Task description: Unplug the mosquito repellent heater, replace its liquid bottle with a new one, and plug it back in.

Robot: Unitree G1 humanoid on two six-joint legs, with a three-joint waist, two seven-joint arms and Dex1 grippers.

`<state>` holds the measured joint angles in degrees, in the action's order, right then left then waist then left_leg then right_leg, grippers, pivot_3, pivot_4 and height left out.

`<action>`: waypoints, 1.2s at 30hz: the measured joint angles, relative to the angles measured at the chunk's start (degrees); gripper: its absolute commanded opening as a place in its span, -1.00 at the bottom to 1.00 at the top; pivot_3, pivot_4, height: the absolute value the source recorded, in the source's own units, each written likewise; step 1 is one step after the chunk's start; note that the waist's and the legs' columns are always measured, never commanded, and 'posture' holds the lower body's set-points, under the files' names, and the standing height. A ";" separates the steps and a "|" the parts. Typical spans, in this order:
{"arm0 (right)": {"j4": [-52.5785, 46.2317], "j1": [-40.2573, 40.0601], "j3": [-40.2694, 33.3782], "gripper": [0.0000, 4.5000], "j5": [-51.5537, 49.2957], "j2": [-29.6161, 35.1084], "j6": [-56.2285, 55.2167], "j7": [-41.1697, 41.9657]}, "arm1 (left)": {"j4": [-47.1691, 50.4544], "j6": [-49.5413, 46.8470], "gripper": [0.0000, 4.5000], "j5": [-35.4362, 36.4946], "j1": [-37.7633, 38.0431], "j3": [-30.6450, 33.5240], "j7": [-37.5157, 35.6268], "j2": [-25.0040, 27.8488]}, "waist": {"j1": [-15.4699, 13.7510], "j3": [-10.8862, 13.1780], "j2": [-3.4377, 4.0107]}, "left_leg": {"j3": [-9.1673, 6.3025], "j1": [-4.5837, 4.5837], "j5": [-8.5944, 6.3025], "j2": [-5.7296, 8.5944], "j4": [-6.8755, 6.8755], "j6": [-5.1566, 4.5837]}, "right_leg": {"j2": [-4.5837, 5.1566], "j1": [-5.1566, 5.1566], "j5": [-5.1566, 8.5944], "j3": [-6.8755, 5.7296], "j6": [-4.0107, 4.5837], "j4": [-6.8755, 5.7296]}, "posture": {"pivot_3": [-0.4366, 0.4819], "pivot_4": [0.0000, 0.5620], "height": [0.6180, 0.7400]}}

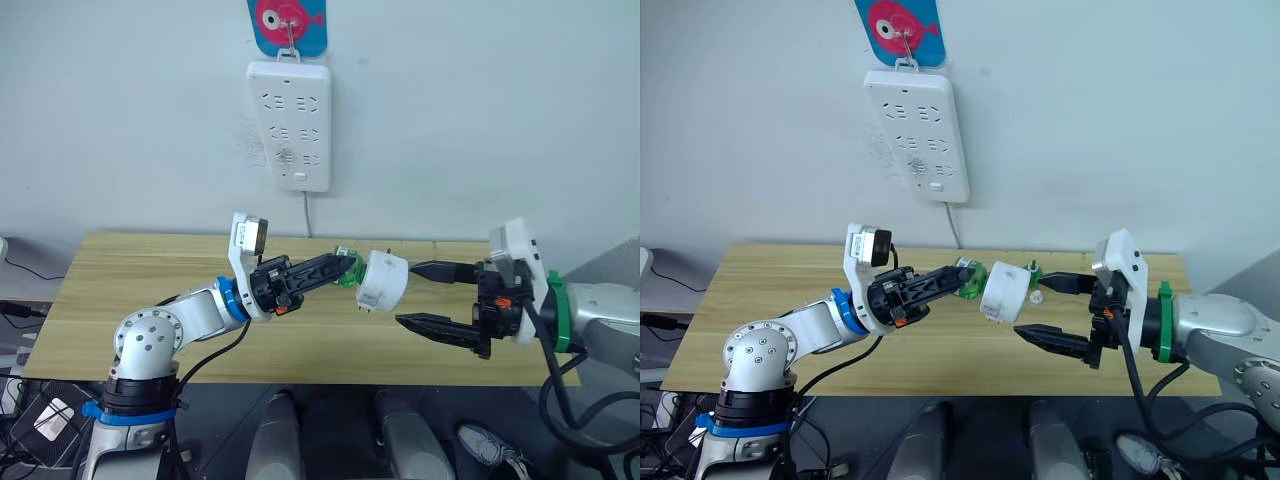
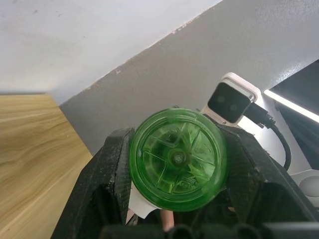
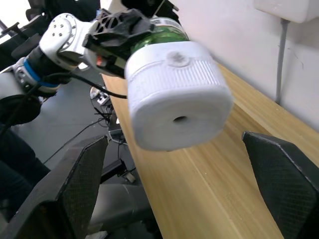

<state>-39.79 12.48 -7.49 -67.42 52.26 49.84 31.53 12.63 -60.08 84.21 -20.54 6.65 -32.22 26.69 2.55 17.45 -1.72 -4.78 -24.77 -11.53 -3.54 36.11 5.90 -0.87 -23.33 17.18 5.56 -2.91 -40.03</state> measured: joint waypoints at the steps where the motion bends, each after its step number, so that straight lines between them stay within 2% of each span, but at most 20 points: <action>1: 0.08 0.01 0.21 1.00 -0.27 -0.57 0.24 -0.62 | 0.00 -0.06 0.02 0.00 0.00 0.00 0.00 0.00 | 0.01 0.00 0.00 | 0.01 0.00 0.00 0.00 0.00 0.00 | 0.00 0.00 0.00 0.01 0.00 0.00 | -0.21 -0.10 0.92; 19: 3.75 4.32 3.99 1.00 -3.55 -8.17 2.84 -1.98 | 0.14 -0.88 0.02 0.20 0.00 0.01 0.20 -0.58 | 0.16 0.00 0.01 | 0.00 0.01 0.00 -0.01 0.00 0.00 | -0.01 0.00 0.00 0.00 0.00 -0.02 | -0.18 -0.11 0.92; 22: 4.34 4.52 4.46 0.73 -3.41 -8.82 3.17 -2.03 | 0.15 -0.96 0.02 0.34 0.00 0.01 0.22 -0.66 | 0.16 0.00 0.00 | 0.00 0.00 0.00 -0.01 0.01 0.00 | 0.00 0.00 0.00 0.00 0.00 -0.02 | -0.18 -0.11 0.92; 25: 5.03 4.84 4.82 0.33 -3.30 -9.37 3.33 -1.77 | 0.18 -0.81 0.02 0.87 -0.01 0.36 0.29 -0.98 | 0.17 -0.01 0.00 | 0.00 0.01 0.00 -0.02 0.01 0.00 | -0.01 0.00 0.00 -0.01 0.00 -0.02 | -0.18 -0.11 0.92; 35: 5.32 4.90 4.83 0.33 -2.65 -9.82 3.37 -1.51 | 0.26 -0.54 0.02 0.54 -0.03 0.44 0.93 -1.24 | 0.16 -0.01 0.00 | 0.00 0.00 0.00 -0.01 0.01 0.00 | -0.01 0.00 0.00 -0.01 0.00 -0.02 | -0.17 -0.10 0.92; 36: 5.38 4.90 4.83 0.33 -2.47 -9.82 3.37 -1.47 | 0.22 -0.55 0.17 0.52 -0.08 0.42 1.42 -1.36 | 0.16 -0.01 0.00 | 0.00 0.00 0.00 -0.01 0.01 0.00 | -0.01 0.00 0.00 0.00 0.00 -0.02 | -0.17 -0.10 0.92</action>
<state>-34.41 17.38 -2.66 -69.89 42.45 53.20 30.06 12.85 -60.62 84.73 -20.62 7.08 -30.80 25.34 2.72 17.44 -1.72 -4.78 -24.77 -11.53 -3.55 36.12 5.90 -0.87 -23.33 17.18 5.55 -2.91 -40.05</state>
